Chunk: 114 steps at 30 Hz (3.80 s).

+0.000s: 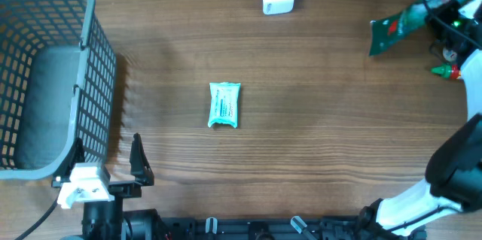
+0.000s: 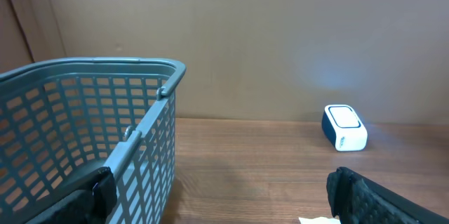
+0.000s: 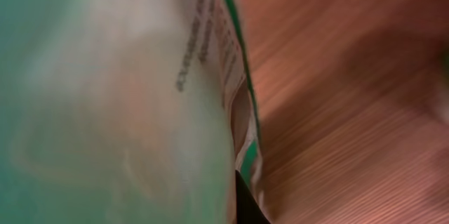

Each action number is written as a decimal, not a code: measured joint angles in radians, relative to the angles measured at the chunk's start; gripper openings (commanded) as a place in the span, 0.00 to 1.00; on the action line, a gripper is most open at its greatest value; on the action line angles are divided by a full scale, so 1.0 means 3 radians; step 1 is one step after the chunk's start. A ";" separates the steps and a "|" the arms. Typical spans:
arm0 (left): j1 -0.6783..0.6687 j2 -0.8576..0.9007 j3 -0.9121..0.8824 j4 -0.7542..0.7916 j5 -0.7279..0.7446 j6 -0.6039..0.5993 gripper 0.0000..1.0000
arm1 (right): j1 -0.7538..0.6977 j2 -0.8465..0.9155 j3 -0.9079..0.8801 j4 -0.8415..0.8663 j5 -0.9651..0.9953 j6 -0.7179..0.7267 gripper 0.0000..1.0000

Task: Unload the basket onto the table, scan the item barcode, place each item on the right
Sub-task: 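Carry the gloves pack to the right edge and release it, then reach the right gripper down to the light-green tissue pack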

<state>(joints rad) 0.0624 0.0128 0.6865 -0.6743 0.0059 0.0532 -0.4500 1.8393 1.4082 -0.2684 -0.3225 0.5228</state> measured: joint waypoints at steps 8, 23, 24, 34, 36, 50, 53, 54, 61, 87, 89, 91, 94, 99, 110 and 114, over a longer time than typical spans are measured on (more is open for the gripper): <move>0.0000 0.0000 0.0000 0.0001 0.0000 0.0000 1.00 | -0.0148 0.0563 0.0000 0.0262 0.0659 -0.0294 0.28; 0.0000 0.0000 0.0000 -0.0001 -0.0001 0.0000 1.00 | -0.0149 0.0114 0.0028 -0.0233 0.1141 -0.0497 1.00; 0.0000 0.0000 0.0000 0.0001 0.0000 0.0000 1.00 | -0.0146 -0.0075 0.0028 -0.0336 0.1109 -0.0451 1.00; 0.0000 0.0000 0.0000 0.0000 0.0000 0.0000 1.00 | 0.0390 -0.0721 0.0114 -0.1742 -0.0347 0.0680 1.00; 0.0000 0.0000 0.0000 0.0001 -0.0001 0.0000 1.00 | 0.0605 -0.0721 0.0114 -0.1930 -0.0474 0.0710 1.00; 0.0000 0.0000 0.0000 0.0000 0.0000 0.0000 1.00 | 0.3161 -0.0367 -0.0043 -0.1549 0.0062 0.0085 0.89; 0.0000 0.0000 0.0000 0.0000 0.0000 0.0000 1.00 | 0.3590 -0.0177 -0.0043 -0.1386 0.0568 -0.0023 0.88; 0.0000 0.0000 0.0000 0.0000 0.0000 0.0000 1.00 | 0.3730 -0.0100 -0.0043 -0.1331 0.0725 -0.0050 0.87; 0.0000 0.0000 0.0000 0.0000 0.0000 0.0000 1.00 | 0.4312 0.0434 -0.0050 -0.0773 0.1504 -0.0267 0.85; 0.0000 0.0000 0.0000 0.0000 0.0000 0.0000 1.00 | 0.4342 0.0575 -0.0039 -0.1546 0.2463 -0.0792 0.64; 0.0000 0.0000 0.0000 0.0000 0.0000 0.0000 1.00 | 0.4351 0.0568 -0.0038 -0.1546 0.2459 -0.0806 0.64; 0.0000 0.0000 0.0000 0.0000 0.0000 0.0000 1.00 | 0.4354 0.0568 -0.0038 -0.1544 0.2450 -0.0818 0.62; 0.0000 0.0000 0.0000 0.0000 0.0000 0.0000 1.00 | 0.4354 0.0568 -0.0038 -0.1535 0.2391 -0.0833 0.57; 0.0000 0.0000 0.0000 0.0000 -0.0001 0.0000 1.00 | 0.4369 0.0576 -0.0039 -0.1535 0.2345 -0.0856 0.48; 0.0000 0.0000 0.0000 0.0000 0.0000 0.0000 1.00 | 0.4401 0.0762 -0.0036 -0.1517 0.2421 -0.0872 0.09; 0.0000 0.0000 0.0000 0.0000 0.0000 0.0000 1.00 | 0.4410 0.0771 -0.0013 -0.1495 0.2435 -0.0867 0.04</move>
<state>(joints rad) 0.0624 0.0128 0.6865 -0.6743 0.0059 0.0532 0.8730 2.0705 1.4044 -0.7170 0.4080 0.2626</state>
